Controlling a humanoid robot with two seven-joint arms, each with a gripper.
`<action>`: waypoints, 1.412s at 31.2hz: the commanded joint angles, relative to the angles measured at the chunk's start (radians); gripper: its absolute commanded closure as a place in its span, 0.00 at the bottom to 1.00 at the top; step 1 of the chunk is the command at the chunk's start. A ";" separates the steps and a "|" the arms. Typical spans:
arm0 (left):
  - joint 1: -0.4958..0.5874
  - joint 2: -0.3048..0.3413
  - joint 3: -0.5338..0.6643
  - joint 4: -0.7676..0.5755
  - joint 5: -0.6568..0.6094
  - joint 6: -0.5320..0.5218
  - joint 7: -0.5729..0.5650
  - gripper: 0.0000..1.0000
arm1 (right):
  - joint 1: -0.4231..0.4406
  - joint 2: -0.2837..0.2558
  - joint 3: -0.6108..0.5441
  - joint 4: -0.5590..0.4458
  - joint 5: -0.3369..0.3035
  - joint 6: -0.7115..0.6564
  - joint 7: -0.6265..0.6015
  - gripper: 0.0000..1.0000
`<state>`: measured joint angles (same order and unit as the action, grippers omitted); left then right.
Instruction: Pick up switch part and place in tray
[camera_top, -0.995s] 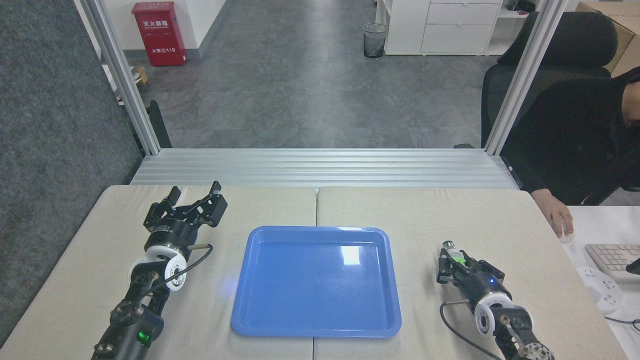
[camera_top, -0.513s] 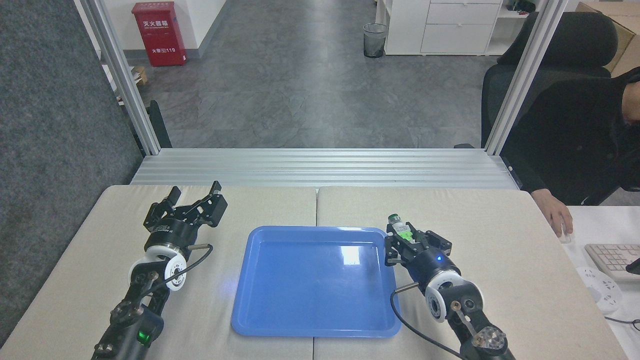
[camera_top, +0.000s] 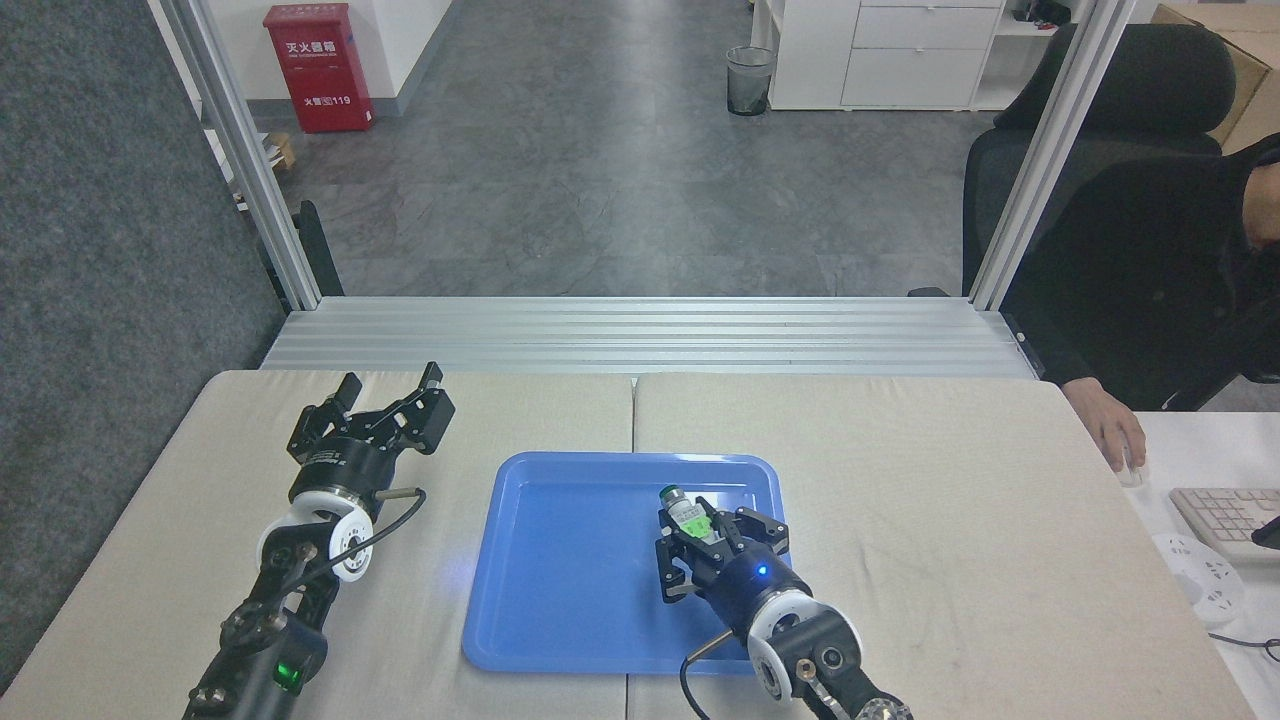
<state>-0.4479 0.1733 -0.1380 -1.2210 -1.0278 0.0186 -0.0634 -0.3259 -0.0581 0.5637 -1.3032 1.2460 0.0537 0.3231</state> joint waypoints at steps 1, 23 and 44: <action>0.000 0.000 0.000 0.000 0.000 0.000 0.000 0.00 | 0.037 0.092 0.139 0.113 0.093 0.003 0.001 1.00; 0.000 0.000 0.000 0.000 0.000 0.000 0.000 0.00 | -0.143 0.117 -0.306 0.067 0.059 0.071 -0.140 0.01; 0.000 0.000 0.000 0.000 0.000 0.000 0.000 0.00 | -0.024 -0.147 -0.438 0.068 -0.013 -0.040 -0.259 0.01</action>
<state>-0.4479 0.1733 -0.1381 -1.2210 -1.0278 0.0186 -0.0634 -0.3747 -0.1154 0.2756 -1.2308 1.2517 0.0144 0.0690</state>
